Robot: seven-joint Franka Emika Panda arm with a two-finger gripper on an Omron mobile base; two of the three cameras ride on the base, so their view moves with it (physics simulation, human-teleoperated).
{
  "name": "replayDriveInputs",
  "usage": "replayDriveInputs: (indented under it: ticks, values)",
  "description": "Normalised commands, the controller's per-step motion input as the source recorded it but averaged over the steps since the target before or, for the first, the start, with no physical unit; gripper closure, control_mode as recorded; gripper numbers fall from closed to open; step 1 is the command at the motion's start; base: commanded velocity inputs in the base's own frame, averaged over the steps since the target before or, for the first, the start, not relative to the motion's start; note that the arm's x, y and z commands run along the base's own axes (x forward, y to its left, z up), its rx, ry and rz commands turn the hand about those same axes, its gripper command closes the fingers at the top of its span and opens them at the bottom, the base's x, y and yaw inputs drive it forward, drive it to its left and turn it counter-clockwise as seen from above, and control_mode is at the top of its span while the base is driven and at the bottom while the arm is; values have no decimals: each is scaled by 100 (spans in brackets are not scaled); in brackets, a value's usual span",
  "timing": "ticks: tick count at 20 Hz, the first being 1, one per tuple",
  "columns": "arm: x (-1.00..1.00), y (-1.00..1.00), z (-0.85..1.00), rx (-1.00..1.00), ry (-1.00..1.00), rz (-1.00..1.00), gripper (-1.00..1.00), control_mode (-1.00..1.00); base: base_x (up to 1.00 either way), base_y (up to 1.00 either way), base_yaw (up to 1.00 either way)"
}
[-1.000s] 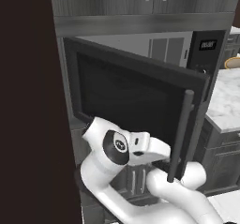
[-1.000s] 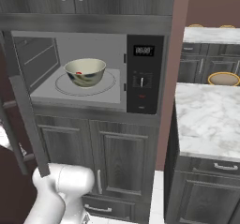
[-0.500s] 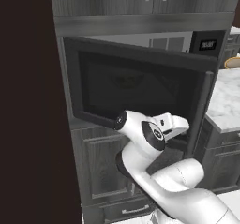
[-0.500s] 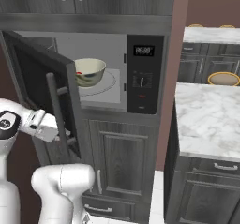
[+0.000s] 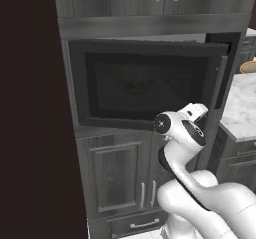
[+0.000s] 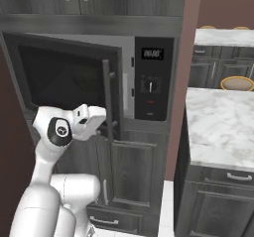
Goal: Pick the tomato from the sink and place it in the bowl. Then pick the bowl and place it in the microwave. Then close the microwave door and press the start button.
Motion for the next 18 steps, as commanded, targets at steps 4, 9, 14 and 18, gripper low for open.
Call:
replayDriveInputs:
  ticks: [4,9,14,18]
  values:
    - [100,-47,0,0,8,30,-100,-100,0,0,0]
    - [100,-33,0,0,14,20,-100,-100,0,0,0]
    - [98,-29,0,1,20,11,-100,-100,0,0,0]
    - [52,-15,-4,1,16,4,-100,-100,0,0,0]
